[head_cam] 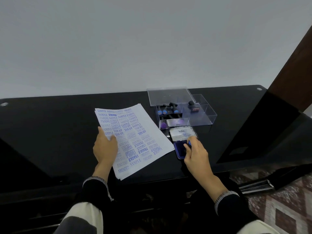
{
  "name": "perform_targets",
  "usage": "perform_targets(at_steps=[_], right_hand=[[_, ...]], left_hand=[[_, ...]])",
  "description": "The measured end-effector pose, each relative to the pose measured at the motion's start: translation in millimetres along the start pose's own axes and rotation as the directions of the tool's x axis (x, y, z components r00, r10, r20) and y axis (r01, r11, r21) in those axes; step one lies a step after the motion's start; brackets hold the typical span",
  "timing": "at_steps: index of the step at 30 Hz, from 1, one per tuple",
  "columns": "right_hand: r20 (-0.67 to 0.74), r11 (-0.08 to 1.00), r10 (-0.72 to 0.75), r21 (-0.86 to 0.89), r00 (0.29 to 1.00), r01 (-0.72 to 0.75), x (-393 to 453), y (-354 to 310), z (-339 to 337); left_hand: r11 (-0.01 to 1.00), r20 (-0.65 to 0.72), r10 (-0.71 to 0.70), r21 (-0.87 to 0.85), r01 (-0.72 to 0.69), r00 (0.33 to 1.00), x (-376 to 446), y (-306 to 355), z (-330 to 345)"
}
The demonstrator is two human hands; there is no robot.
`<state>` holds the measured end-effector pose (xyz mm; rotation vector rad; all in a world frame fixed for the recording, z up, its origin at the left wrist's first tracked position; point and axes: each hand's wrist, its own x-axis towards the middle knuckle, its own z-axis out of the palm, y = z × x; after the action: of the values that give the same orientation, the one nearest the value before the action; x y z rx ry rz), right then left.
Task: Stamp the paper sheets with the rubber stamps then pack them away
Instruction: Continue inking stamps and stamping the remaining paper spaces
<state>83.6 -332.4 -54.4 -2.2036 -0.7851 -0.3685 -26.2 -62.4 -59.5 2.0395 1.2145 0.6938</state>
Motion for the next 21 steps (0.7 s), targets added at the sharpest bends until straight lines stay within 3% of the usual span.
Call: perform_targets(at_steps=[5,9,11,15,21], right_hand=[[0.124,0.995,0.089,0.028,0.988,-0.093,10,-3,-4],[0.040,0.908,0.231,0.351,0.972,-0.230,15,-36,3],[0.121,0.824,0.292,0.472,0.949,-0.314,25,-55,16],[0.258,0.753,0.328,0.510,0.909,-0.417,46,-71,46],[0.300,0.737,0.351,0.496,0.887,-0.460,47,-81,57]], left_hand=[[0.998,0.072,-0.025,-0.063,0.030,0.997,-5,-1,-14],[1.000,0.054,-0.012,-0.017,0.013,0.998,-15,-4,-28],[1.000,0.062,-0.022,0.019,0.020,0.998,-21,-9,-36],[0.988,0.084,-0.040,0.149,0.027,0.996,-31,-18,-49],[0.940,0.105,-0.022,0.342,-0.015,0.994,-44,-11,-50]])
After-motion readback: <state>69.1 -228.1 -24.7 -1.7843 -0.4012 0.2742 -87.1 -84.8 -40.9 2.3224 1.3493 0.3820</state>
